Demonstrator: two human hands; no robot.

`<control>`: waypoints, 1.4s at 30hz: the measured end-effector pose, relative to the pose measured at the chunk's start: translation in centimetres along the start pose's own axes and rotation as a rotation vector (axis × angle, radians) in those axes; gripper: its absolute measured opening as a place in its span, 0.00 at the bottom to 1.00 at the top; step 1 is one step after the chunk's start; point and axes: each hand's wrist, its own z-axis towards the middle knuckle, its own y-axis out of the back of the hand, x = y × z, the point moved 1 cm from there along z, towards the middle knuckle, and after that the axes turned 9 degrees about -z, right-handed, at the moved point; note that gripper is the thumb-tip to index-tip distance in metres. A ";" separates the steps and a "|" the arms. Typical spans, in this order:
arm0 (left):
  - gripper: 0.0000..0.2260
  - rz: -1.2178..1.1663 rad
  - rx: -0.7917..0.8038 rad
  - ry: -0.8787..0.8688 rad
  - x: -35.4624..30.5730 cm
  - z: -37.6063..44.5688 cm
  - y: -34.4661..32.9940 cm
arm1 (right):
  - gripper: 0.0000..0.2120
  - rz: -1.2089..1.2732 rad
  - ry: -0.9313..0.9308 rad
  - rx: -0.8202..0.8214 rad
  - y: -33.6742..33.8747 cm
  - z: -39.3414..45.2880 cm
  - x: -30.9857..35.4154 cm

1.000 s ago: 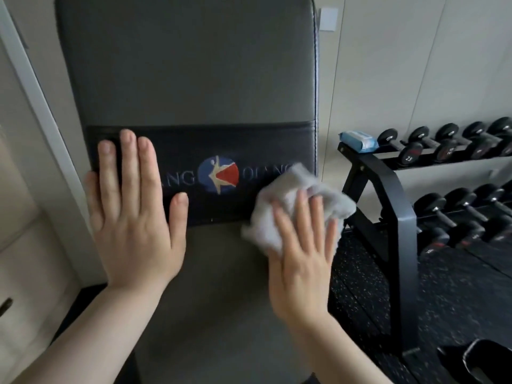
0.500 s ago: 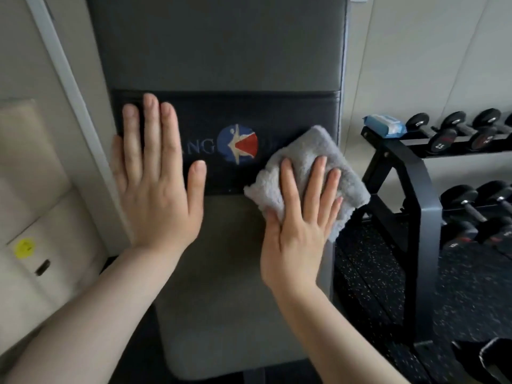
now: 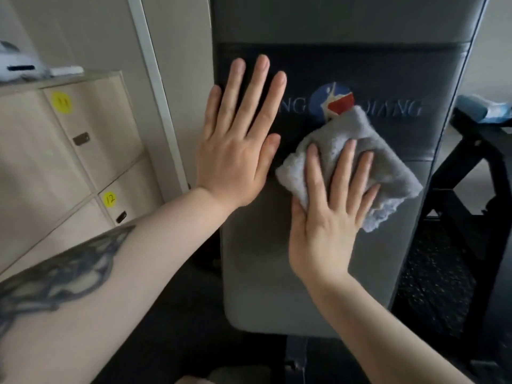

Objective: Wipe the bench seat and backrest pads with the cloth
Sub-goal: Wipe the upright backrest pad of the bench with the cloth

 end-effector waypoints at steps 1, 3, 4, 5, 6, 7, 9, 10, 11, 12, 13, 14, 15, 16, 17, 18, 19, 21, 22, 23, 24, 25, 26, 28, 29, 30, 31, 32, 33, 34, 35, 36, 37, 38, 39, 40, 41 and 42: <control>0.24 0.001 -0.008 -0.005 0.0 0.1 0.0 | 0.28 -0.017 0.085 0.041 -0.8 -1.4 0.9; 0.25 0.012 -0.012 -0.018 0.1 0.1 0.0 | 0.30 -0.099 0.338 0.140 -2.4 -5.4 0.7; 0.25 0.012 -0.005 -0.022 0.1 0.1 0.0 | 0.32 -0.162 0.464 0.188 -2.5 -6.9 -0.2; 0.25 0.009 0.005 -0.023 0.1 0.0 0.1 | 0.32 -0.208 0.569 0.223 -2.3 -7.3 -1.2; 0.25 0.007 0.013 -0.025 0.1 0.0 0.2 | 0.33 -0.236 0.631 0.233 -1.9 -6.9 -2.2; 0.25 0.011 0.020 -0.028 0.1 0.1 0.3 | 0.32 -0.239 0.638 0.228 -1.3 -5.9 -2.7; 0.25 0.017 0.041 -0.040 0.1 0.1 0.5 | 0.29 -0.187 0.504 0.164 -0.3 -3.5 -2.3; 0.25 0.013 0.055 -0.043 0.1 0.2 0.6 | 0.28 -0.152 0.412 0.121 -0.3 -2.6 -1.5; 0.25 0.008 0.070 -0.044 0.1 0.2 0.7 | 0.27 -0.122 0.322 0.093 -0.5 -2.3 -0.2; 0.26 0.002 0.091 -0.047 0.2 0.2 0.9 | 0.27 -0.103 0.257 0.088 -1.0 -2.4 1.2; 0.26 -0.004 0.119 -0.051 0.3 0.2 1.1 | 0.28 -0.098 0.247 0.110 -1.6 -3.1 2.6; 0.27 -0.006 0.146 -0.055 0.4 0.2 1.3 | 0.29 -0.110 0.317 0.159 -2.4 -4.5 3.5; 0.27 0.001 0.164 -0.057 0.5 0.3 1.5 | 0.30 -0.156 0.479 0.215 -3.5 -6.3 3.9; 0.27 0.014 0.173 -0.058 0.6 0.3 1.6 | 0.31 -0.221 0.697 0.292 -4.4 -8.6 3.8; 0.27 0.028 0.179 -0.062 0.5 0.2 1.7 | 0.32 -0.308 0.899 0.370 -4.9 -10.5 3.2; 0.27 0.038 0.185 -0.067 0.5 0.2 1.7 | 0.33 -0.377 1.023 0.405 -5.1 -11.7 2.1; 0.27 0.045 0.191 -0.072 0.6 0.0 1.6 | 0.33 -0.394 1.053 0.387 -5.0 -11.9 1.0; 0.27 0.061 0.178 -0.067 0.7 0.0 1.5 | 0.34 -0.308 0.912 0.319 -3.9 -9.9 -0.2; 0.26 0.068 0.158 -0.057 0.5 -0.1 1.5 | 0.33 -0.248 0.801 0.266 -3.3 -8.4 -0.2; 0.26 0.071 0.136 -0.045 0.2 -0.1 1.5 | 0.31 -0.197 0.691 0.222 -2.8 -7.1 0.3; 0.25 0.073 0.117 -0.034 -0.1 -0.2 1.4 | 0.30 -0.161 0.596 0.200 -2.6 -6.3 0.9; 0.25 0.075 0.101 -0.025 -0.3 -0.2 1.2 | 0.30 -0.143 0.536 0.197 -2.7 -6.2 1.7; 0.24 0.079 0.092 -0.016 -0.4 -0.3 1.2 | 0.30 -0.140 0.522 0.210 -3.1 -6.7 2.7; 0.24 0.091 0.083 0.003 -0.4 -0.4 1.1 | 0.31 -0.173 0.649 0.319 -4.6 -9.5 3.6; 0.24 0.097 0.081 0.012 -0.3 -0.4 1.0 | 0.32 -0.215 0.776 0.386 -5.3 -11.3 3.3; 0.24 0.103 0.080 0.017 -0.3 -0.4 0.9 | 0.34 -0.278 0.907 0.443 -5.8 -13.1 2.5; 0.24 0.105 0.077 0.018 -0.3 -0.3 0.8 | 0.35 -0.339 1.004 0.494 -6.0 -14.8 1.5; 0.24 0.107 0.073 0.019 -0.3 -0.3 0.8 | 0.35 -0.385 1.061 0.530 -6.0 -16.1 0.1; 0.24 0.110 0.069 0.022 -0.3 -0.3 0.7 | 0.36 -0.409 1.095 0.552 -5.8 -17.0 -1.5; 0.24 0.115 0.066 0.023 -0.2 -0.3 0.7 | 0.37 -0.422 1.121 0.549 -5.5 -17.5 -3.0; 0.24 0.119 0.064 0.020 -0.1 -0.4 0.7 | 0.39 -0.435 1.138 0.529 -5.1 -17.6 -4.5; 0.24 0.123 0.059 0.018 0.0 -0.5 0.6 | 0.39 -0.440 1.140 0.488 -4.6 -17.2 -5.8; 0.24 0.127 0.050 0.018 -0.1 -0.6 0.4 | 0.39 -0.425 1.107 0.445 -4.3 -16.5 -6.6; 0.23 0.129 0.036 0.023 -0.2 -0.7 0.2 | 0.38 -0.384 1.037 0.419 -4.0 -15.6 -6.8; 0.23 0.128 0.021 0.028 -0.3 -0.7 0.0 | 0.37 -0.323 0.934 0.415 -3.9 -15.0 -6.1; 0.23 0.126 0.007 0.036 -0.4 -0.7 -0.1 | 0.36 -0.259 0.813 0.427 -3.9 -14.7 -4.9; 0.22 0.126 -0.003 0.046 -0.5 -0.6 -0.2 | 0.35 -0.217 0.705 0.447 -4.0 -14.9 -3.4; 0.22 0.126 -0.004 0.060 -0.5 -0.6 -0.3 | 0.34 -0.195 0.637 0.478 -4.2 -15.5 -2.1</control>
